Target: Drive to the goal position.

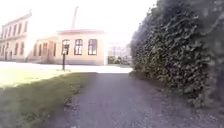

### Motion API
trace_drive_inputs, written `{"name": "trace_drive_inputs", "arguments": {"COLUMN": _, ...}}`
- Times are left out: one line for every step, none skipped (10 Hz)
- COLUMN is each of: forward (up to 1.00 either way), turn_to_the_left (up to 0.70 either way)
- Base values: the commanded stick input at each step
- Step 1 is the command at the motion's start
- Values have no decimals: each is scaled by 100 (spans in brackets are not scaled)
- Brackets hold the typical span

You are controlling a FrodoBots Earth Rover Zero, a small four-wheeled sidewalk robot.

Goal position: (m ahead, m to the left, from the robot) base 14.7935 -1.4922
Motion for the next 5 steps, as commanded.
{"name": "trace_drive_inputs", "arguments": {"forward": 85, "turn_to_the_left": 0}}
{"name": "trace_drive_inputs", "arguments": {"forward": 85, "turn_to_the_left": 0}}
{"name": "trace_drive_inputs", "arguments": {"forward": 85, "turn_to_the_left": 0}}
{"name": "trace_drive_inputs", "arguments": {"forward": 49, "turn_to_the_left": 0}}
{"name": "trace_drive_inputs", "arguments": {"forward": 0, "turn_to_the_left": 0}}
